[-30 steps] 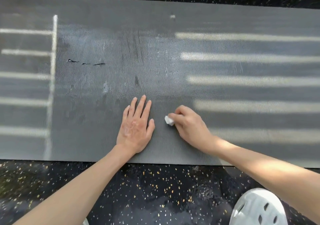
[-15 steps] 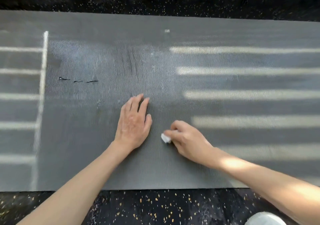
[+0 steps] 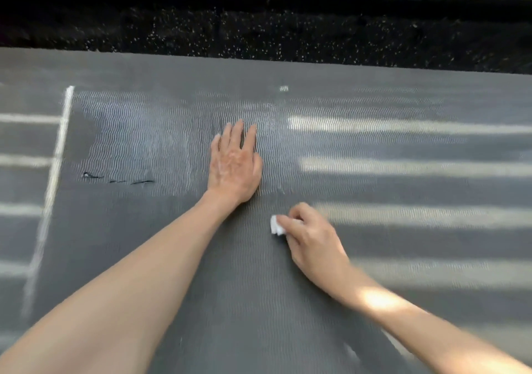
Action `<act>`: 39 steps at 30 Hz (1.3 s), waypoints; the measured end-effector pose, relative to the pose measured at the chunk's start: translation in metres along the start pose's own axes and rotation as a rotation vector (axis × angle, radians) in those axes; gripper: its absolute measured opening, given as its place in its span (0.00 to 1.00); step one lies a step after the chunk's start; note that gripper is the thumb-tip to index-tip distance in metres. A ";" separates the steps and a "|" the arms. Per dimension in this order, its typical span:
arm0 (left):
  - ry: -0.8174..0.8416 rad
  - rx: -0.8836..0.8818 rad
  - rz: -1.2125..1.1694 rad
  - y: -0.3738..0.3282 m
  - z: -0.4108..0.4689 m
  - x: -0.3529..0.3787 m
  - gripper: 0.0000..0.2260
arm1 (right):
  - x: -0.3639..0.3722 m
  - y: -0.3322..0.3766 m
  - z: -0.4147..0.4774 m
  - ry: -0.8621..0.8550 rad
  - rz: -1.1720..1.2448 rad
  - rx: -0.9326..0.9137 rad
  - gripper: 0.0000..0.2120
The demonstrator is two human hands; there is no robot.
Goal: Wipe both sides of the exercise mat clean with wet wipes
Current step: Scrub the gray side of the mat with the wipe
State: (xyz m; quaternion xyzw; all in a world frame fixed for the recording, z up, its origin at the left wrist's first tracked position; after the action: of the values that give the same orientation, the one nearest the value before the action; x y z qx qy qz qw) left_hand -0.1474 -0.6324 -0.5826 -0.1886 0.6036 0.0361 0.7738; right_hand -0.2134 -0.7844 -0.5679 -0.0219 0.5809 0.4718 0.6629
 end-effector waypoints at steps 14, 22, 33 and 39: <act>-0.059 -0.018 -0.073 0.003 0.007 0.008 0.27 | 0.007 -0.045 0.105 0.068 0.009 0.015 0.09; -0.045 -0.031 -0.052 0.003 0.012 0.009 0.27 | 0.013 -0.046 0.115 0.225 0.083 -0.041 0.14; 0.032 -0.051 0.015 0.006 0.012 0.014 0.27 | 0.016 -0.070 0.193 0.100 -0.014 -0.012 0.09; 0.054 -0.052 0.032 0.006 0.014 0.016 0.27 | 0.020 -0.065 0.179 0.112 -0.039 -0.051 0.06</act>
State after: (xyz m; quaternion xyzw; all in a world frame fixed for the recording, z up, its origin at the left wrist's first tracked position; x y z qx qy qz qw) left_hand -0.1323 -0.6246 -0.5968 -0.2001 0.6262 0.0589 0.7512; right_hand -0.0394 -0.7047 -0.5592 -0.0764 0.6043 0.4716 0.6376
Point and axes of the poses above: each hand's wrist, its own z-axis towards the middle knuckle, its own x-axis out of the palm, y = z × x, the point moved 10 cm from there along z, towards the middle knuckle, and after that the axes turned 11 degrees about -y, right-handed, at the moved point
